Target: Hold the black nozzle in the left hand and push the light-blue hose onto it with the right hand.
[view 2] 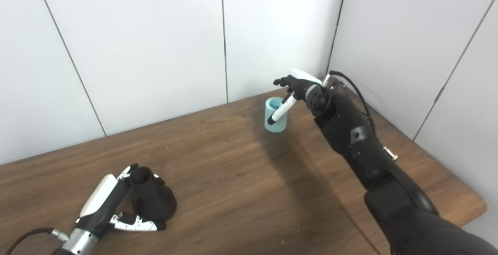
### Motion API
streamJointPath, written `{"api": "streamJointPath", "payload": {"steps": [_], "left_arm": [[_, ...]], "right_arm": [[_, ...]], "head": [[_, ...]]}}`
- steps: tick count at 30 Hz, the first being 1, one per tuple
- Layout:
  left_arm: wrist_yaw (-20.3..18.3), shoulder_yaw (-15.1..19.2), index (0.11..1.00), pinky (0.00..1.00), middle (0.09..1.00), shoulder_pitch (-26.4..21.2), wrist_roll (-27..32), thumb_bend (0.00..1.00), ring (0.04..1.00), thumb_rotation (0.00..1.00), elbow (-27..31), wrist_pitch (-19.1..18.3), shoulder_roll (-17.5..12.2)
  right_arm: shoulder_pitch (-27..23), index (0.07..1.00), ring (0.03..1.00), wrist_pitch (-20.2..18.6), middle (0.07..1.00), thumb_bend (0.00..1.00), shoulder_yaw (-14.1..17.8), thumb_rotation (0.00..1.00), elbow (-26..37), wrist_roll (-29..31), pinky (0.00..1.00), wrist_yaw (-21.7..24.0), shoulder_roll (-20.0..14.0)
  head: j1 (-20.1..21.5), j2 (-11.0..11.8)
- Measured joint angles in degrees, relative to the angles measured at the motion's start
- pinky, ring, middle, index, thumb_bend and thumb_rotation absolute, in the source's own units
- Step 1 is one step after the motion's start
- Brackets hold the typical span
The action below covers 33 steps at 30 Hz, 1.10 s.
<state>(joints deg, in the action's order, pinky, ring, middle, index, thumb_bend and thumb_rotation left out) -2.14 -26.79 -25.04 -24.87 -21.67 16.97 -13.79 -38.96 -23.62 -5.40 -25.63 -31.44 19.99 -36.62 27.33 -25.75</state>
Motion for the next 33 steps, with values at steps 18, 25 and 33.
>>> {"api": "streamJointPath", "payload": {"steps": [18,25,33], "left_arm": [[-0.6,0.1,0.503,0.99,0.451,0.1,0.0,0.53,0.574,0.0,0.7,-0.2,-0.4],[-0.7,0.1,0.505,0.99,0.442,0.1,0.0,0.52,0.572,0.0,0.8,-0.2,-0.6],[-1.9,0.1,0.505,0.99,0.443,0.2,0.0,0.52,0.572,0.0,1.9,-0.8,-1.1]], "right_arm": [[-1.0,0.821,0.702,2.8,0.833,0.86,-5.3,0.09,-3.2,2.2,0.6,-0.9,0.3],[-1.0,0.797,0.668,2.7,0.798,0.86,-5.2,0.07,-3.4,3.5,0.57,-1.2,1.0],[0.4,0.513,0.551,2.8,0.528,0.59,-5.5,0.01,-2.8,2.3,0.51,-3.4,1.3]], "head": [[-0.7,-1.3],[-0.8,-1.6],[-0.8,-1.9]]}}
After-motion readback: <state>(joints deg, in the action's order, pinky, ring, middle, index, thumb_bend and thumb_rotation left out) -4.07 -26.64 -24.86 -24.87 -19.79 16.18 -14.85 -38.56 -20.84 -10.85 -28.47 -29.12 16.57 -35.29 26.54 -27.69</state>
